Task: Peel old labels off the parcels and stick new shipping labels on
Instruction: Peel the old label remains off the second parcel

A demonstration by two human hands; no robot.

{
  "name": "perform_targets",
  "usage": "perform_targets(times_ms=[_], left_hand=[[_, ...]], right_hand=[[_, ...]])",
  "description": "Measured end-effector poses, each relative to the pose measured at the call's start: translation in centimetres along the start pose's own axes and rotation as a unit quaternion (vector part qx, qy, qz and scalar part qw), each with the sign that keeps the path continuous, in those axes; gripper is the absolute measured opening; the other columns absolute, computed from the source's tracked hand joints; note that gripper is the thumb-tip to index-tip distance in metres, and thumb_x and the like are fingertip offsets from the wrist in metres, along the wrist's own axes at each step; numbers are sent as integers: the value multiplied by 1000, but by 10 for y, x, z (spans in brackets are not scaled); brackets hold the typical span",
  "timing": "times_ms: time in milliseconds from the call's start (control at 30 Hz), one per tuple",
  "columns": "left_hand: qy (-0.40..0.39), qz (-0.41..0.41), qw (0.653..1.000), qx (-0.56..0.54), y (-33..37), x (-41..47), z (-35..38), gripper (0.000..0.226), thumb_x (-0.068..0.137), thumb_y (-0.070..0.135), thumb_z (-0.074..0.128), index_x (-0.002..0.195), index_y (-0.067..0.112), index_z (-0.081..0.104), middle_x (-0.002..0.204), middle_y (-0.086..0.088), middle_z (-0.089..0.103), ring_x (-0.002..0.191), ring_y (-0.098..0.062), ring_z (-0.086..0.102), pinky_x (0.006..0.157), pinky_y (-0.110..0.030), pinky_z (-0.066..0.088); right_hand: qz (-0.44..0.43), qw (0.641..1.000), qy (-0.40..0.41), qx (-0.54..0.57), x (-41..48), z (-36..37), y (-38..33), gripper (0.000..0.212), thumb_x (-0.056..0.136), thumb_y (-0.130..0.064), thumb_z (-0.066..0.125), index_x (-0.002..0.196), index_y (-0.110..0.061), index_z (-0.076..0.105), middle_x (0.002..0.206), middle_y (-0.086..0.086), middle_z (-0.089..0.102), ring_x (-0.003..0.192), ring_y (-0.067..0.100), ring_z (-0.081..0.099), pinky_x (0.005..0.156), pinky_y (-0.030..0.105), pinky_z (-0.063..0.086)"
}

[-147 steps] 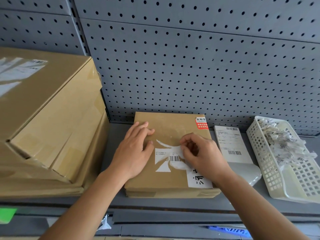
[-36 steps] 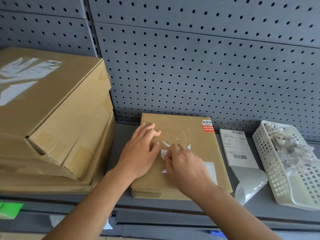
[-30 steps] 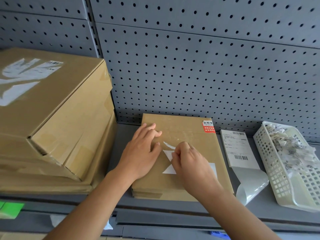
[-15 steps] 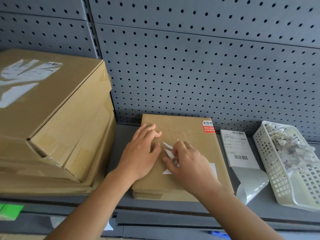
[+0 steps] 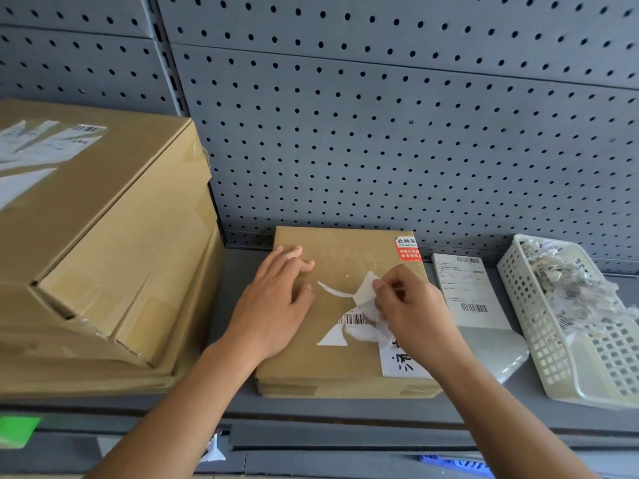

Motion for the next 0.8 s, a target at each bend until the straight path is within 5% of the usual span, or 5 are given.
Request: perform_targets(times_ms=[133,300,567,800], left_hand=[[3,1,1000,-3,-1,0,1,38,105,36,39,143,38,43,161,29,17,149,10,-7,119,-40,24],[5,2,1000,-6,-2,1,2,38,105,36,40,143,38,44,161,29,17,149,11,-6,119,-41,25],[8,5,1000,-4,-5,2,3,38,104,38,39,142,39,44,160,31,17,149,11,-5,120,-43,26],[12,11,1000,-1,-5,1,4,38,105,38,38,143,38,44,160,30,17,148,12,-5,121,-44,25]], right_hand=[[26,997,20,70,0,-11,-1,21,101,-25,53,85,-12,55,72,2,72,64,9,68,62,29,52],[28,993,64,93,5,-26,5,19,99,-30,56,84,-18,57,75,5,70,72,25,69,77,50,56],[3,987,112,113,6,-39,6,17,101,-26,54,88,-16,55,77,0,71,66,7,68,64,23,48],[-5,962,151,227,17,-71,5,14,102,-19,54,92,-9,56,81,3,74,76,20,74,77,39,60]])
Point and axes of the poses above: each hand's wrist, its own x-axis towards the middle knuckle, its own z-axis out of the palm, y = z × x, the point moved 1 cm from there along x, towards the middle knuckle
